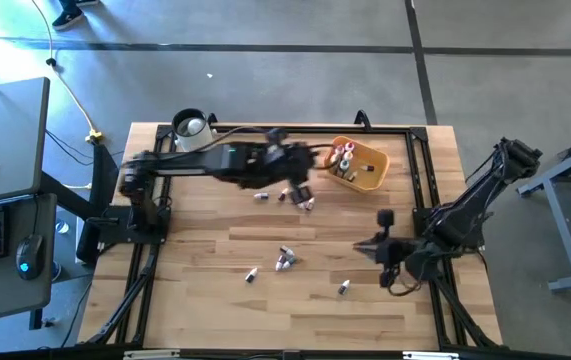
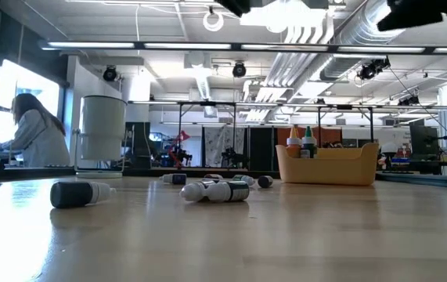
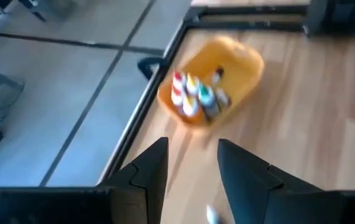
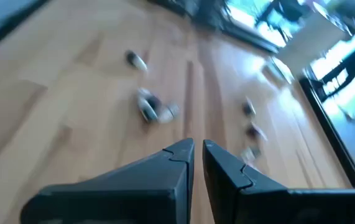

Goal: Pick & Place food coloring
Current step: Put the bottom right small black food coloring bottle into the yellow bin

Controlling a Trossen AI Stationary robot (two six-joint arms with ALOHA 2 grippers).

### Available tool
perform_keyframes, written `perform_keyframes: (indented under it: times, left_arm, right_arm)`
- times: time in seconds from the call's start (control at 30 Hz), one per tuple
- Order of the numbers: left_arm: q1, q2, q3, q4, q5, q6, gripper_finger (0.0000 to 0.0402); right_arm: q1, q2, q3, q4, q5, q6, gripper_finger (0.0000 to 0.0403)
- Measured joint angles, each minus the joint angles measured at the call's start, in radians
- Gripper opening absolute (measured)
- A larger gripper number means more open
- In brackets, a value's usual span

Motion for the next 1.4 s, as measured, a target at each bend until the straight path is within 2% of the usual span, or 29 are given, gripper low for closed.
perform_keyframes:
  times: [0.1,0.2,0.33,0.4,0.5,0.6,0.8,0.9,1.07,1.23,1.4]
  left_arm:
    - [-0.076,-0.070,-0.001,-0.158,-0.051,-0.077,0.0135]
    - [-0.172,-0.133,-0.046,-0.284,-0.176,-0.192,0.0135]
    - [-0.324,-0.214,-0.184,-0.401,-0.356,-0.423,0.0135]
    - [-0.397,-0.252,-0.277,-0.432,-0.413,-0.554,0.0135]
    - [-0.494,-0.299,-0.426,-0.415,-0.447,-0.723,0.0135]
    - [-0.561,-0.310,-0.557,-0.327,-0.465,-0.842,0.0135]
    - [-0.610,-0.302,-0.750,-0.048,-0.432,-0.935,0.0135]
    - [-0.606,-0.301,-0.798,0.059,-0.415,-0.936,0.0135]
    - [-0.607,-0.302,-0.808,0.080,-0.449,-0.936,0.0135]
    - [-0.606,-0.302,-0.808,0.089,-0.464,-0.936,0.0135]
    - [-0.606,-0.302,-0.808,0.088,-0.464,-0.936,0.0135]
  right_arm:
    - [-0.042,0.077,0.000,0.187,-0.110,-0.114,0.0028]
    - [-0.083,0.143,0.000,0.311,-0.243,-0.126,0.0036]
    - [-0.132,0.226,0.000,0.378,-0.362,-0.093,0.0066]
    - [-0.154,0.278,0.000,0.392,-0.403,-0.050,0.0086]
    - [-0.176,0.363,0.000,0.401,-0.510,-0.027,0.0118]
    - [-0.185,0.442,0.000,0.400,-0.623,-0.012,0.0144]
    - [-0.185,0.491,0.000,0.343,-0.871,-0.044,0.0162]
    - [-0.185,0.490,0.001,0.294,-0.881,-0.055,0.0163]
    - [-0.192,0.502,0.001,0.240,-0.783,-0.132,0.0163]
    - [-0.212,0.550,0.001,0.243,-0.829,-0.132,0.0163]
    - [-0.213,0.601,0.005,0.262,-0.819,-0.136,0.0158]
